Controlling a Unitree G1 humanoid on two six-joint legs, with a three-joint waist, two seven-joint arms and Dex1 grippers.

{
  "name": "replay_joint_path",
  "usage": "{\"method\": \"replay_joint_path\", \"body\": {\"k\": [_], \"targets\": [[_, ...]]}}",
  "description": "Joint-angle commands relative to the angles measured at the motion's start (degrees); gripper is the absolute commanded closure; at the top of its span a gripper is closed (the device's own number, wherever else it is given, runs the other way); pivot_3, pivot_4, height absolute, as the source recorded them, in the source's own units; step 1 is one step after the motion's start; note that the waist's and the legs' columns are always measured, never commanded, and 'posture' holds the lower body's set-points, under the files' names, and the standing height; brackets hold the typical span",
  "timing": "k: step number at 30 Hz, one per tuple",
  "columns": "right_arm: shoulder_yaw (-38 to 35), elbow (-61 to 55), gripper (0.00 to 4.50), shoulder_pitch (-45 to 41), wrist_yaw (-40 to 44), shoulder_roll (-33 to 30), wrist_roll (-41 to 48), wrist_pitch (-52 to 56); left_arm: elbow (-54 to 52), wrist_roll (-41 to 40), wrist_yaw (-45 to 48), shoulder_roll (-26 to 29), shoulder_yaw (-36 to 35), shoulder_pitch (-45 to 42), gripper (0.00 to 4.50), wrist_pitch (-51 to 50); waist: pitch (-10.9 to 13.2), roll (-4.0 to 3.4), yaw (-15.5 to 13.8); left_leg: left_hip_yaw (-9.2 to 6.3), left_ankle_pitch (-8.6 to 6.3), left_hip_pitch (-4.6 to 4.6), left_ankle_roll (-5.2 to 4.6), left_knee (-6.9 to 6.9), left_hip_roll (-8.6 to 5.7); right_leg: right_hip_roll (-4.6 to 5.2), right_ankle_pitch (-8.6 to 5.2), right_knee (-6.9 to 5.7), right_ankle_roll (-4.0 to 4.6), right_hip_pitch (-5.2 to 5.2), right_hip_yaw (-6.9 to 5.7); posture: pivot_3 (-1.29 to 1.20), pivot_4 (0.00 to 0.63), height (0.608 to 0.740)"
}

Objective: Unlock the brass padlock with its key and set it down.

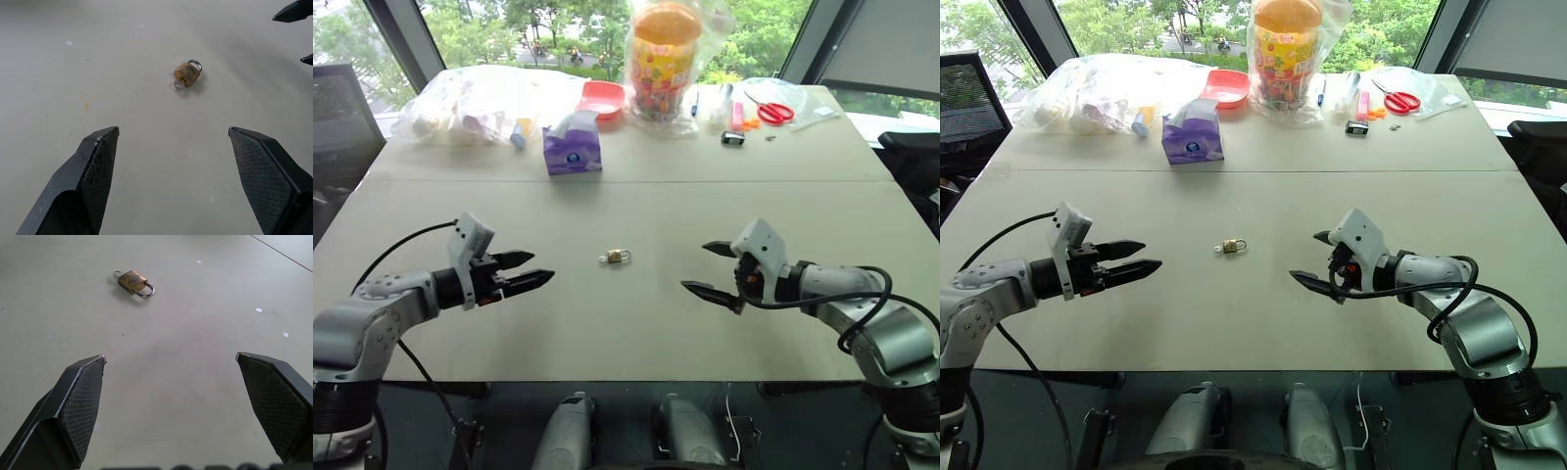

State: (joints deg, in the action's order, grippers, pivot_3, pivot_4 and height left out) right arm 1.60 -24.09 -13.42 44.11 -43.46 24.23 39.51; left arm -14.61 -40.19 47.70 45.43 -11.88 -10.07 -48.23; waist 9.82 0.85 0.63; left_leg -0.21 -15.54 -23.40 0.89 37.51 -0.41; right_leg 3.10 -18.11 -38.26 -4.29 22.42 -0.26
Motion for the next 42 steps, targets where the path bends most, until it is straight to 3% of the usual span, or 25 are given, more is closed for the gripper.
{"method": "replay_joint_path", "body": {"k": [1, 6, 9, 14, 19, 27, 31, 36, 42], "targets": [[1.22, 1.18, 0.00, -3.07, 0.78, 0.26, -1.09, -1.03, 1.72, 2.12, 2.15, 2.11, 0.39, -3.56, 0.78, 3.00, 0.00, 0.00, 0.00, 0.00, 0.00, 0.00, 0.00, 0.01, 0.00, 0.00, 0.00, -0.01, 0.00, 0.00, 0.00, 0.00, 0.150, 0.740], [7.12, 6.71, 0.00, -12.42, 4.26, 3.71, -1.59, -0.65, 4.63, 6.08, 13.39, 10.34, 5.01, -5.98, 0.78, 7.08, 0.00, -0.04, 0.53, 0.01, 0.00, 0.02, 0.00, 0.20, 0.03, -0.12, 0.01, -0.18, 0.01, 0.01, 0.03, 0.00, 0.150, 0.740], [15.16, 15.83, 0.00, -21.03, 7.11, 9.01, -6.23, -3.30, 6.37, 8.19, 20.69, 15.55, 8.96, -8.78, 0.78, 8.55, 0.01, -0.05, 0.56, 0.01, 0.00, 0.02, 0.00, 0.20, 0.05, -0.14, 0.00, -0.21, 0.02, 0.03, 0.03, 0.00, 0.150, 0.740], [22.03, 31.25, 0.00, -29.81, 12.25, 16.26, -12.04, -11.42, 9.36, 10.47, 21.91, 14.95, 10.77, -11.58, 0.78, 10.55, 0.01, -0.06, 0.05, 0.01, 0.00, -0.07, 0.00, 0.38, 0.05, -0.19, 0.00, -0.34, 0.02, 0.10, 0.01, 0.00, 0.150, 0.740], [26.50, 47.89, 0.00, -35.52, 15.02, 22.83, -18.52, -20.81, 5.19, 9.16, 19.29, 12.99, 8.89, -8.01, 0.78, 8.76, 0.02, -0.04, 0.46, 0.05, -0.05, -0.16, -0.09, 0.53, 0.04, -0.18, 0.01, -0.32, -0.01, 0.09, 0.02, 0.00, 0.150, 0.740], [26.95, 66.64, 0.00, -42.56, 17.29, 29.35, -24.95, -28.24, 0.45, 7.25, 15.02, 10.42, 5.83, -2.98, 0.78, 6.57, 0.02, -0.03, 0.75, 0.03, 0.04, 0.03, 0.07, 0.54, 0.12, -0.24, 0.00, -0.94, 0.02, 0.23, 0.05, 0.00, 0.150, 0.740], [28.27, 69.39, 1.21, -43.51, 19.41, 29.89, -28.17, -31.08, -1.08, 6.83, 13.52, 9.46, 4.97, -1.06, 0.73, 6.09, 0.02, -0.03, 1.49, 0.03, 0.08, 0.25, 0.15, 0.54, 0.13, -0.24, 0.06, -0.95, 0.11, 0.03, 0.06, 0.00, 0.150, 0.740], [29.32, 69.33, 3.78, -43.88, 20.06, 28.96, -31.93, -30.29, -1.93, 6.02, 12.28, 8.78, 4.24, -0.19, 0.73, 5.58, 0.00, -0.05, 1.58, 0.00, 0.11, 0.28, 0.19, 0.55, 0.13, -0.22, 0.07, -0.98, 0.12, 0.00, 0.06, 0.00, 0.150, 0.740], [27.60, 65.31, 3.79, -43.36, 16.94, 28.10, -33.76, -31.01, 0.29, 5.22, 10.97, 5.62, 5.71, -4.10, 0.73, 5.34, 0.00, -0.05, 1.28, -0.01, 0.12, 0.30, 0.21, 0.55, 0.11, -0.17, 0.07, -0.98, 0.13, -0.03, 0.06, 0.00, 0.150, 0.740]]}}
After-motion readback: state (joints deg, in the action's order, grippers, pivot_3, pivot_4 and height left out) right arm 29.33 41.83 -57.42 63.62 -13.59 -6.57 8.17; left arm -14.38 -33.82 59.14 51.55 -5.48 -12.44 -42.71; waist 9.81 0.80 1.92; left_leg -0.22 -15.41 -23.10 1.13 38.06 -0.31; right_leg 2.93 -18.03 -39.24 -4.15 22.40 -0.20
